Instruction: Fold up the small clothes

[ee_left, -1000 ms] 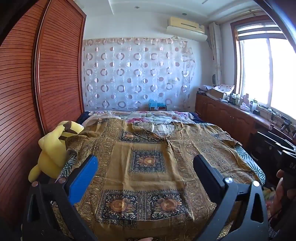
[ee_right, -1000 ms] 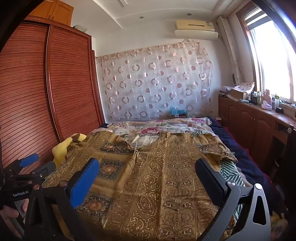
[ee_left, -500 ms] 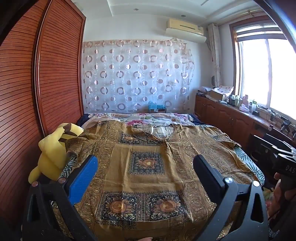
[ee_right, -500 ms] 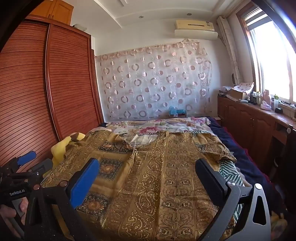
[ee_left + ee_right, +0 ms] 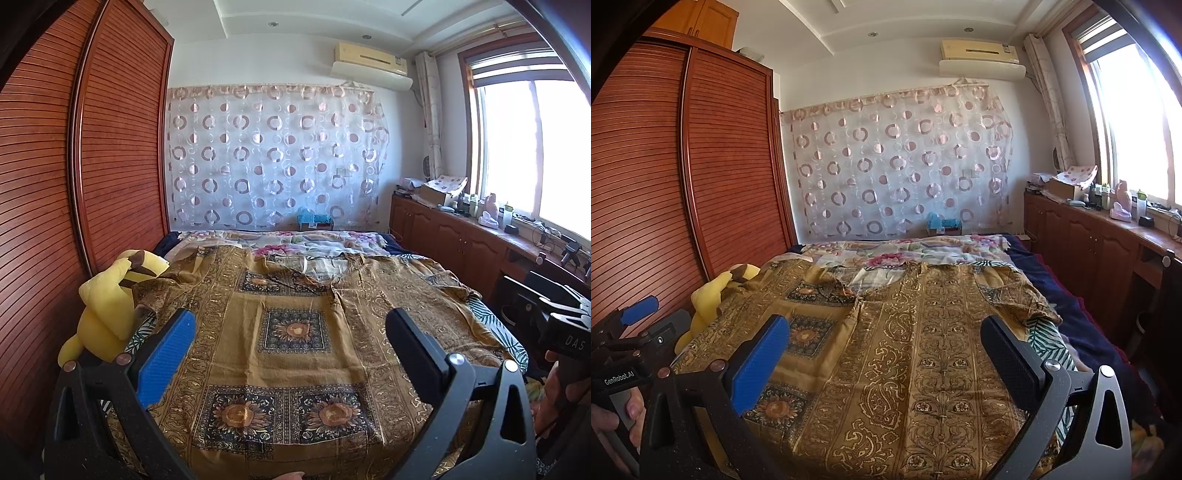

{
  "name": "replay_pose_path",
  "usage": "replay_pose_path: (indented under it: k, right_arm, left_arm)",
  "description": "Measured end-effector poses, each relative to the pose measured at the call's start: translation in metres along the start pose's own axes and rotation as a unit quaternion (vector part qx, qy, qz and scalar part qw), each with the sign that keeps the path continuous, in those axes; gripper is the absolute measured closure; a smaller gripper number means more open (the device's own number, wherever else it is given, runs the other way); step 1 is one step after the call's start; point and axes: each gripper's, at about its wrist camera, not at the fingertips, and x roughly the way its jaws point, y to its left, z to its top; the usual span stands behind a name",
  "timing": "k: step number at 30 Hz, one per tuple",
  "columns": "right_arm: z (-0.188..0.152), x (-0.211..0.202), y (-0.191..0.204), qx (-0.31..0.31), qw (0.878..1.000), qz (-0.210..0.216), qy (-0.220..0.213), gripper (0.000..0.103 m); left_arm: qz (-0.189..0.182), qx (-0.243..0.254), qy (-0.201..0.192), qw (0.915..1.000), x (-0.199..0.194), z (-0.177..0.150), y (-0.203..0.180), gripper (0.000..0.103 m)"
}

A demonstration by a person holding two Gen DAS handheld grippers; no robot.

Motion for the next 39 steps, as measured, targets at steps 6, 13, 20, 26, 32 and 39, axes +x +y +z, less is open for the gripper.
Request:
replay_pose_path:
  k: [6,13,20,26,32,39]
  right_arm:
    - [0.0001,0.0003,0.0004,0.000,1.000,0.000,0.001,0.000]
    - [0.0009,0.0001,0.0001,0.001,1.000,0.001,0.001,0.000]
    - [0.0008,0.0009,-0.0001,-0.001,1.000,0.001,0.000,0.000]
    - [0.0008,0.0008,-0.0006,-0.001,1.000,0.001,-0.001,0.000]
    - [0.0007,0.0008,-0.0005,-0.001,1.000,0.002,-0.001,0.000]
    - [0.0009,0.0012,-0.0004,-0.002,1.000,0.001,-0.001,0.000]
  left_arm:
    - [-0.003,0.000,-0.003,1.0000,-0.0010,-0.0018,-0.0012,0.000]
    - [-0.006,-0.003,-0.009,0.9999,-0.0044,-0.0009,-0.0014,0.000]
    - [-0.006,-0.002,-0.012,0.9999,-0.0056,-0.0006,-0.0016,0.000]
    - [-0.006,-0.003,-0.011,0.9999,-0.0058,-0.0009,-0.0016,0.000]
    - [-0.006,-0.002,-0.012,0.9999,-0.0057,-0.0005,-0.0020,0.000]
    - [-0.006,-0.003,-0.012,0.9999,-0.0059,-0.0003,-0.0026,0.000]
